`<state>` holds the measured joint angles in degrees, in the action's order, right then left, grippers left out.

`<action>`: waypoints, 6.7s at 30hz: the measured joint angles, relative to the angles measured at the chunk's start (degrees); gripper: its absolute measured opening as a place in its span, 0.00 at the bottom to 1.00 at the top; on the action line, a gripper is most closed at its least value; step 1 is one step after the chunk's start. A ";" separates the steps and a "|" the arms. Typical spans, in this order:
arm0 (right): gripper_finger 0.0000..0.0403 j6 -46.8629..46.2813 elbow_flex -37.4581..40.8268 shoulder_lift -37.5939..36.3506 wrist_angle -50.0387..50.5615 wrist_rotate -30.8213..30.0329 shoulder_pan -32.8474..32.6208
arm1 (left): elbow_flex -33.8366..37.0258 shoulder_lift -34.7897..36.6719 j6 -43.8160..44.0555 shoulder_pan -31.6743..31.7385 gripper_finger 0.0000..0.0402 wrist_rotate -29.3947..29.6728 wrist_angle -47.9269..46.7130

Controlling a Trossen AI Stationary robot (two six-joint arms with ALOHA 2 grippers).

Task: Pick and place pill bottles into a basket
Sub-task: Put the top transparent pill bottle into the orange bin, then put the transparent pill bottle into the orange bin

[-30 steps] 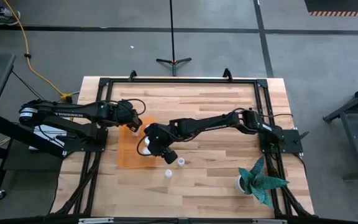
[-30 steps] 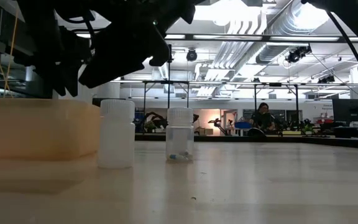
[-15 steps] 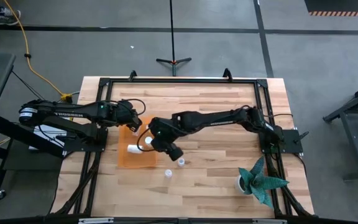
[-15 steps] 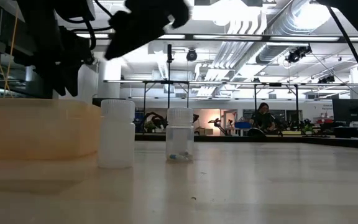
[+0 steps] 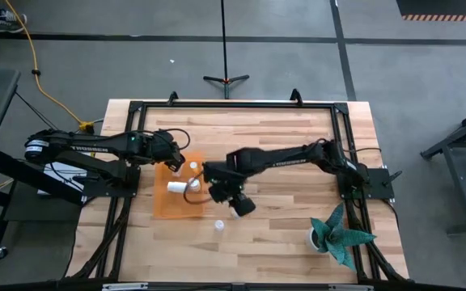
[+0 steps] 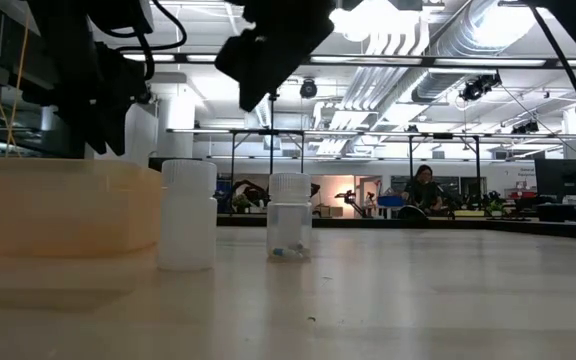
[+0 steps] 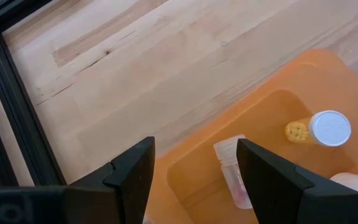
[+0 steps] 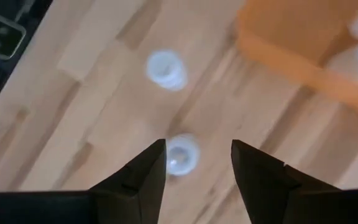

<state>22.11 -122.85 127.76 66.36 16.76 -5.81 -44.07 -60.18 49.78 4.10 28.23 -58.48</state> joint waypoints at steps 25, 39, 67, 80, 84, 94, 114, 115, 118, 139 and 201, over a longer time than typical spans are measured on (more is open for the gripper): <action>0.34 -4.43 18.05 -5.49 -14.02 -1.06 -3.25 | 0.00 0.00 -0.46 0.00 0.65 -0.24 0.02; 0.65 -0.48 18.90 -4.87 -15.65 -5.79 -4.43 | 0.00 0.00 -0.46 -0.02 0.65 -0.20 0.04; 0.30 -3.77 24.35 -4.61 -20.37 -7.26 -4.21 | 0.00 0.00 -4.88 -0.02 0.65 2.23 2.91; 0.31 3.68 24.33 -15.16 -16.70 -16.91 0.89 | 0.00 0.20 -45.57 -1.31 0.65 -6.80 31.66; 0.31 3.62 24.33 -18.68 -18.85 -16.24 4.74 | 0.00 0.20 -53.07 -1.22 0.65 -16.99 39.02; 0.31 6.24 24.35 -19.52 -27.23 -12.03 9.55 | 0.00 -0.79 -61.43 -1.11 0.65 -22.05 44.37; 0.31 10.05 24.35 -19.70 -41.18 -8.93 11.09 | 0.00 -0.94 -61.55 -1.11 0.65 -18.67 44.01; 0.31 10.07 24.35 -19.71 -41.60 -8.91 11.09 | 0.00 -0.94 -61.55 -1.11 0.65 -18.67 44.04; 0.32 10.06 24.35 -19.71 -42.35 -8.83 11.22 | 0.01 -0.94 -61.56 -1.11 0.65 -18.52 44.03; 0.39 7.51 24.28 -19.76 -40.17 -10.44 11.45 | -0.04 -0.67 -61.99 -1.15 0.47 -15.83 40.57; 0.48 3.98 24.37 -19.76 -28.87 -4.95 17.45 | -2.97 -14.80 23.63 -1.14 0.47 -19.78 -4.57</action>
<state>26.09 -98.48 108.01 37.50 11.82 11.64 -47.05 -74.98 73.41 2.96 8.45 -63.05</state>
